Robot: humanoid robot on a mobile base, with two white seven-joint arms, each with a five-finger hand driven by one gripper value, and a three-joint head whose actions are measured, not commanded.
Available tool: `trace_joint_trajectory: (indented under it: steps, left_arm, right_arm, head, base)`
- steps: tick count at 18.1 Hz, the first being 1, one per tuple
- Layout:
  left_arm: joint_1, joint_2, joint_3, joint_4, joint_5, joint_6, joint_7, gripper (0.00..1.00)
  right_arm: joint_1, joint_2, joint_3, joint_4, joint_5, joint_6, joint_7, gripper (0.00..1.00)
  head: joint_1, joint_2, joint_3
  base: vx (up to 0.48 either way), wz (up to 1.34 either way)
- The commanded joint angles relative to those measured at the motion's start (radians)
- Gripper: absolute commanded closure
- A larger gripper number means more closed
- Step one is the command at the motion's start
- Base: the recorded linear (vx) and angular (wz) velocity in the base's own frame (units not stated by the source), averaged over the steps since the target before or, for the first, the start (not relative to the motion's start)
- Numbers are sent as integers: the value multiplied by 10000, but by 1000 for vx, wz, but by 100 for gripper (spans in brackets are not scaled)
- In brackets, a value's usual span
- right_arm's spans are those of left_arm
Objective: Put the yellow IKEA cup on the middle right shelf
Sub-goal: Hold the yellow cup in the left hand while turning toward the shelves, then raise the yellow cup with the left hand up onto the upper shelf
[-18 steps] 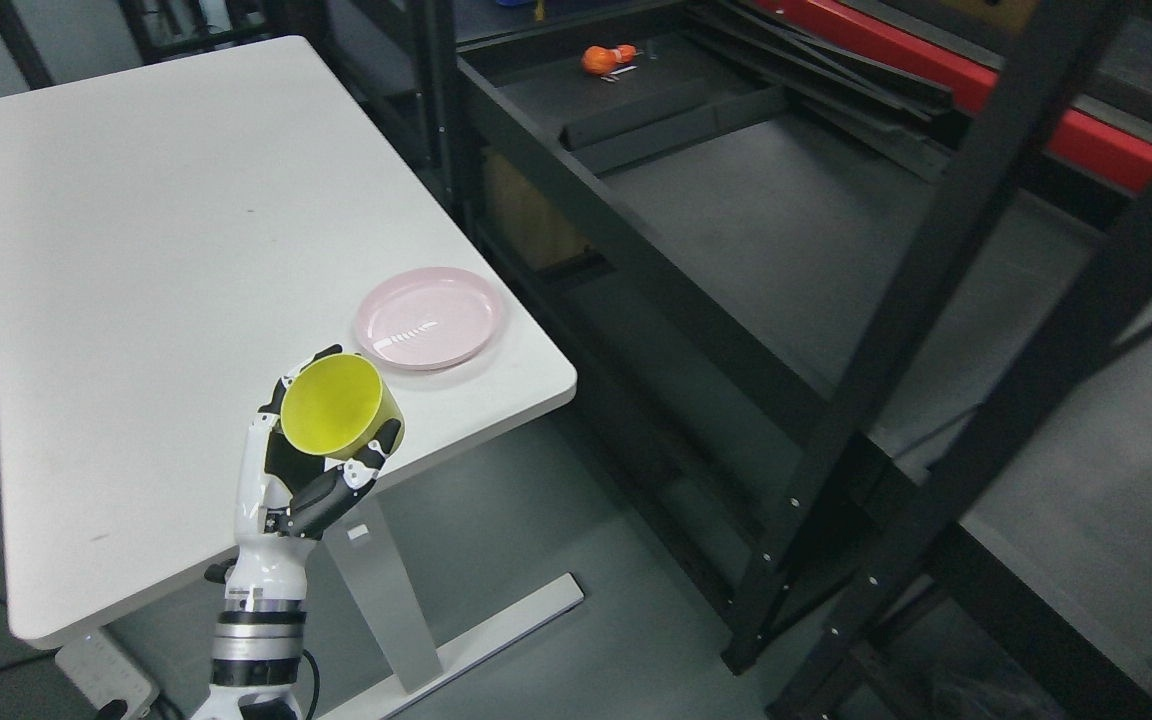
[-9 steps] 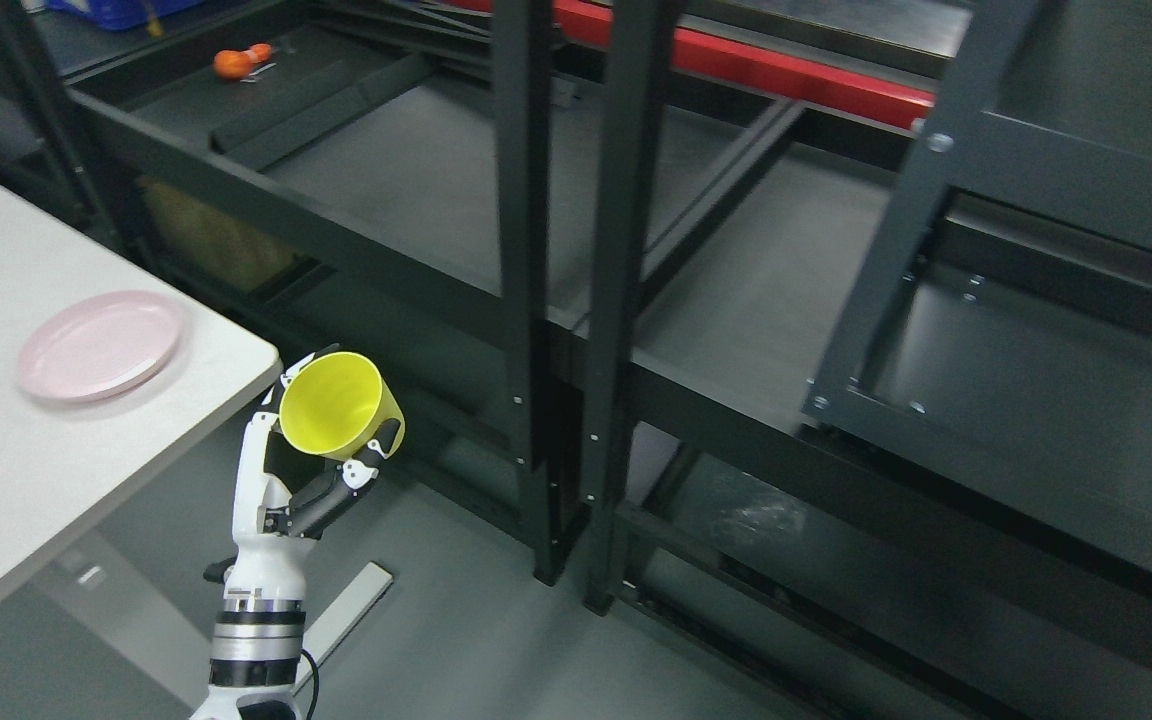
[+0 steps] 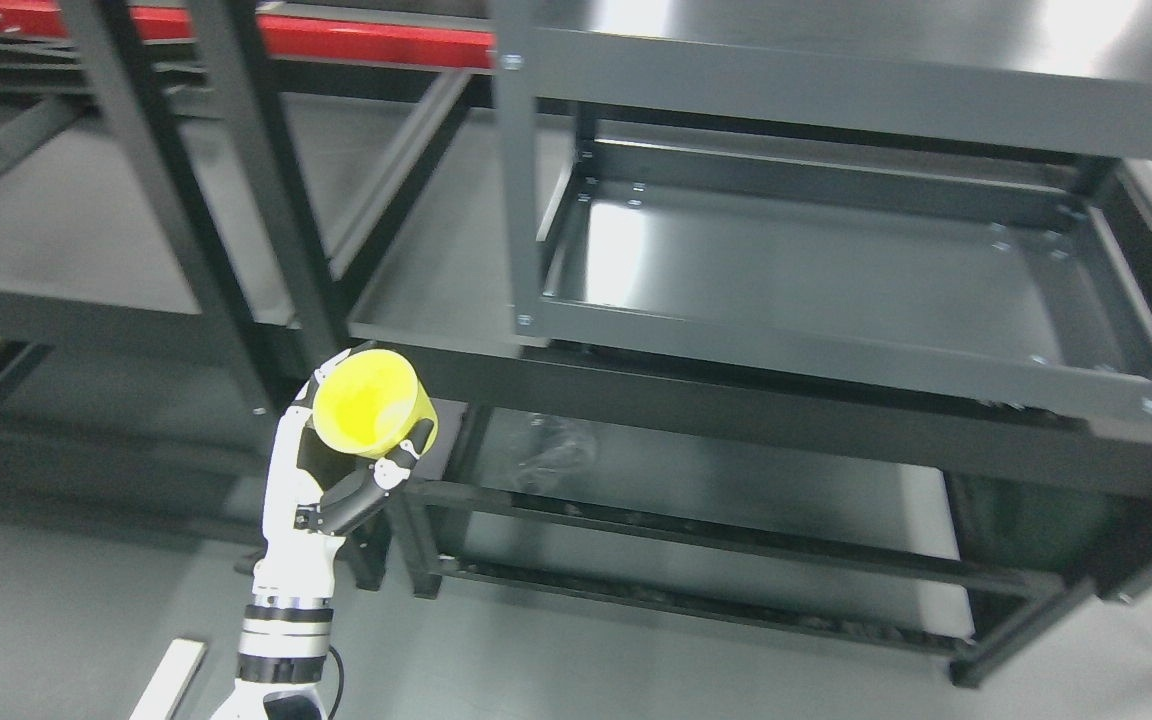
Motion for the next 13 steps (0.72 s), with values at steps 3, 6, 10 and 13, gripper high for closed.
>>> trace_joint_trajectory:
  steps: [3,6,10,13]
  left_arm:
    - [-1520,172,-2066,-33,-15,-39,-10,100]
    - [-2121,172,-3016,-48,-46,-23,36,100]
    - [-3117,172,-4045,-309,-46,-69,36,100]
    - [-4160,172,-4415,-324,-46,22,36,100]
  right_arm:
    - [135,-175,169,0,-245,8,-8,1]
    - [135,-175,169,0,-245,8,-8,1]
    - [135,-175,169,0,-245,8,-8,1]
    - [135,-175,169,0,-245,8,-8,1]
  head:
    - [0,0,0]
    - [0,-2,0]
    - [0,-2,0]
    - [0,-2,0]
  base:
    - [-82,-524]
    - [-44,-310]
    - [9,36]
    - [32,34]
